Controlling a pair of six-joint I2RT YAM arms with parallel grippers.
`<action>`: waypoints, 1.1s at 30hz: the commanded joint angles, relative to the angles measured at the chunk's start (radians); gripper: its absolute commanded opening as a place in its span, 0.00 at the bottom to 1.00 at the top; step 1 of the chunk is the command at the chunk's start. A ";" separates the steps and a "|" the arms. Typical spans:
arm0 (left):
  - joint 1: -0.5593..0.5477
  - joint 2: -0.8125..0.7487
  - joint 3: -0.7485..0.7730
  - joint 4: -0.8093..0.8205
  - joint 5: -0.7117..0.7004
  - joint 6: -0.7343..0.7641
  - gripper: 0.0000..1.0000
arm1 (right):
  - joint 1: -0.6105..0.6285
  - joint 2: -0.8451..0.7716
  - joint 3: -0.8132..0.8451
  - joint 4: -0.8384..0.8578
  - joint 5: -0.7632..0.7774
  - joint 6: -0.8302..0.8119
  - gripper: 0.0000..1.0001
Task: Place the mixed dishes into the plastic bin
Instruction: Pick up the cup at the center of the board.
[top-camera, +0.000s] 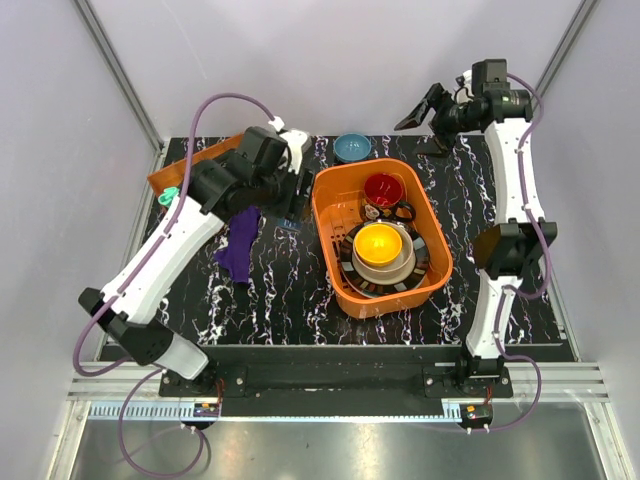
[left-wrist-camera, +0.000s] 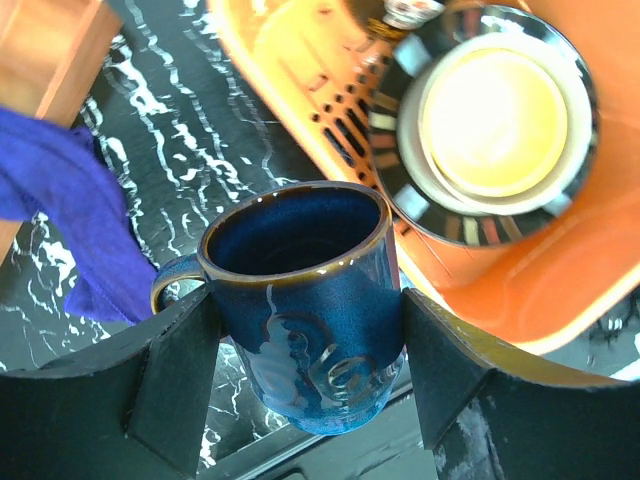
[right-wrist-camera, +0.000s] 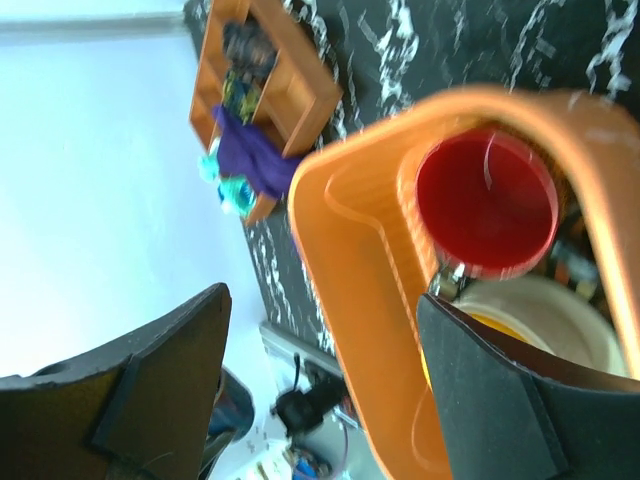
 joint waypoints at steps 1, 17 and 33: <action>-0.059 -0.077 -0.019 0.072 -0.024 0.054 0.00 | 0.002 -0.137 -0.036 -0.102 -0.075 -0.064 0.84; -0.312 -0.041 0.038 0.097 -0.047 0.186 0.00 | 0.017 -0.409 -0.284 -0.352 -0.281 -0.145 0.78; -0.442 0.042 0.087 0.100 -0.238 0.298 0.00 | 0.038 -0.765 -0.784 -0.430 -0.318 -0.154 0.75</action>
